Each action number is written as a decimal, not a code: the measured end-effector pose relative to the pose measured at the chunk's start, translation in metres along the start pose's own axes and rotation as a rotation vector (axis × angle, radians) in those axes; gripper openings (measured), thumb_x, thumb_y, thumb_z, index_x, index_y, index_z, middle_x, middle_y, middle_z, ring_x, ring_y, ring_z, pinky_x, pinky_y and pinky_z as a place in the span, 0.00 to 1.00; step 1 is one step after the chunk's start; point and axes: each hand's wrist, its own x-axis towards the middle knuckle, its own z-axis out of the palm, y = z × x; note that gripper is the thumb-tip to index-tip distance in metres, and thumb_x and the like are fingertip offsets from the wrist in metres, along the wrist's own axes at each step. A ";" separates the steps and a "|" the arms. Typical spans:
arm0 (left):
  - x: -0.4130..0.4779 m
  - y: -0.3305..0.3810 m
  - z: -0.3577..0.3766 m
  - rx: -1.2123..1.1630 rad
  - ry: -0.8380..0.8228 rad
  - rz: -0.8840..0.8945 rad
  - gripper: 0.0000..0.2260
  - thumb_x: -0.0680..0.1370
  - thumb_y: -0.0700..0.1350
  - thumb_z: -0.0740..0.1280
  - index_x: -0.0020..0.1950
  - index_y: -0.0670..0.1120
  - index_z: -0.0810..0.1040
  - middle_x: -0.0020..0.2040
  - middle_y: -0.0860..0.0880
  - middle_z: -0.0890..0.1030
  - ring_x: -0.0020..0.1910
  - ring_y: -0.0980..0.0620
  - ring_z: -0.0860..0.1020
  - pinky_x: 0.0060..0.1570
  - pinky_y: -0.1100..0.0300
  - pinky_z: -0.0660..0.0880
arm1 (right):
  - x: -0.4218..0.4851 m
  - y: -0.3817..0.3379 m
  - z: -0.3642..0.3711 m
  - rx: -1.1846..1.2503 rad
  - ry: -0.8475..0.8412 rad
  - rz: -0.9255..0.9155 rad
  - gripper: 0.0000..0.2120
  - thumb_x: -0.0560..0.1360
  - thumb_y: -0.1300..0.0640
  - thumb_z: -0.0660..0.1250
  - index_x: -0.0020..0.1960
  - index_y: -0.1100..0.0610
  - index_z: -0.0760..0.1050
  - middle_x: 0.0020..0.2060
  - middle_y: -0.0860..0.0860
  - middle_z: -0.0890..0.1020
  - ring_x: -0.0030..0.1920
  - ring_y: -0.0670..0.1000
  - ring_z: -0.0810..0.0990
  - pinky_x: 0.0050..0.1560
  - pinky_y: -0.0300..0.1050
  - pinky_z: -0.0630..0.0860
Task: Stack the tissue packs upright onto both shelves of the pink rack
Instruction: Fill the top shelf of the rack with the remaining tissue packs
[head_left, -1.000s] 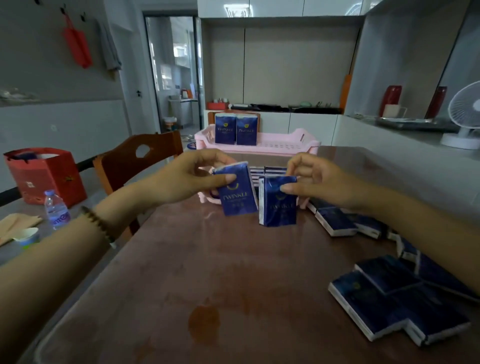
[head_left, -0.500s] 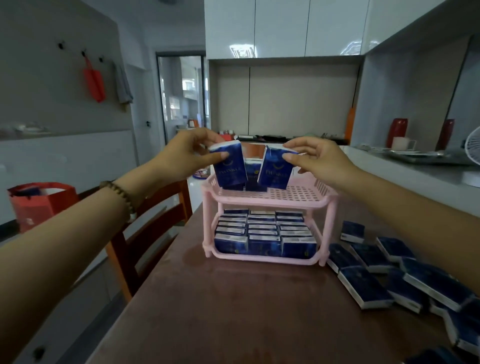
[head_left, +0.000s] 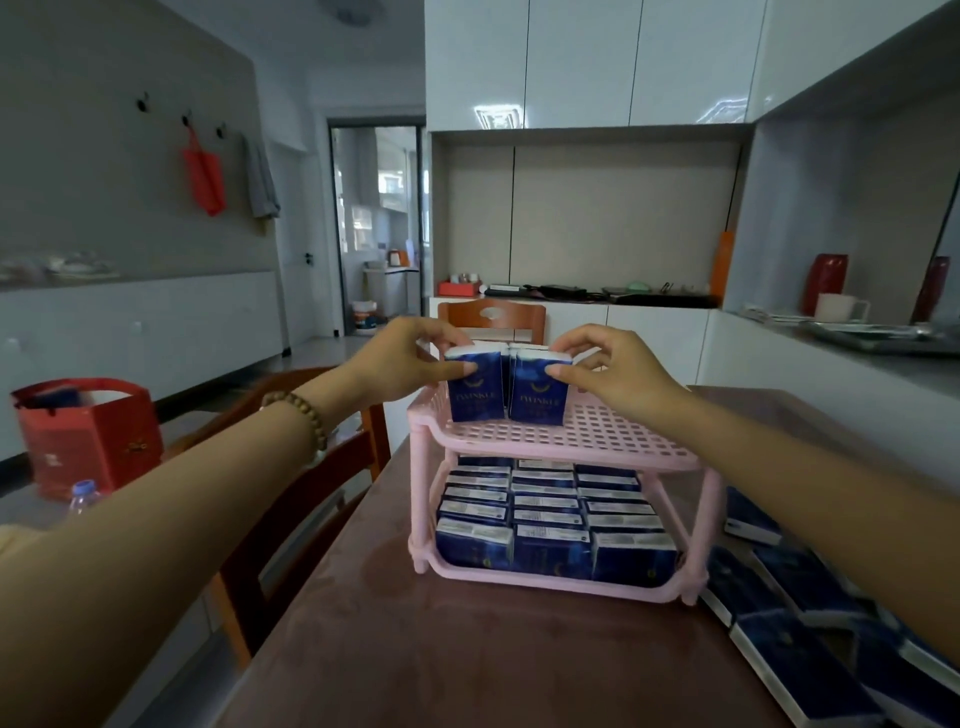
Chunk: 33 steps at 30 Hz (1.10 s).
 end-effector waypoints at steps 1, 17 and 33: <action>0.001 -0.002 0.001 0.009 -0.009 0.001 0.07 0.74 0.42 0.69 0.43 0.55 0.76 0.49 0.52 0.78 0.50 0.49 0.79 0.43 0.63 0.78 | 0.000 0.002 0.001 -0.012 -0.001 -0.005 0.09 0.72 0.60 0.70 0.51 0.54 0.76 0.48 0.51 0.78 0.40 0.46 0.77 0.32 0.28 0.75; 0.008 -0.017 0.008 0.079 0.089 -0.011 0.13 0.72 0.44 0.72 0.55 0.53 0.75 0.54 0.49 0.78 0.51 0.48 0.79 0.42 0.61 0.79 | 0.000 0.006 0.007 -0.144 0.018 -0.036 0.13 0.71 0.57 0.71 0.52 0.52 0.71 0.53 0.49 0.72 0.42 0.44 0.76 0.36 0.31 0.73; -0.048 0.047 0.026 0.410 0.104 0.113 0.30 0.73 0.56 0.69 0.72 0.51 0.64 0.71 0.49 0.70 0.69 0.50 0.68 0.66 0.53 0.67 | -0.052 -0.040 -0.034 -0.227 -0.095 -0.089 0.23 0.73 0.52 0.68 0.66 0.49 0.66 0.69 0.47 0.67 0.63 0.43 0.68 0.55 0.37 0.69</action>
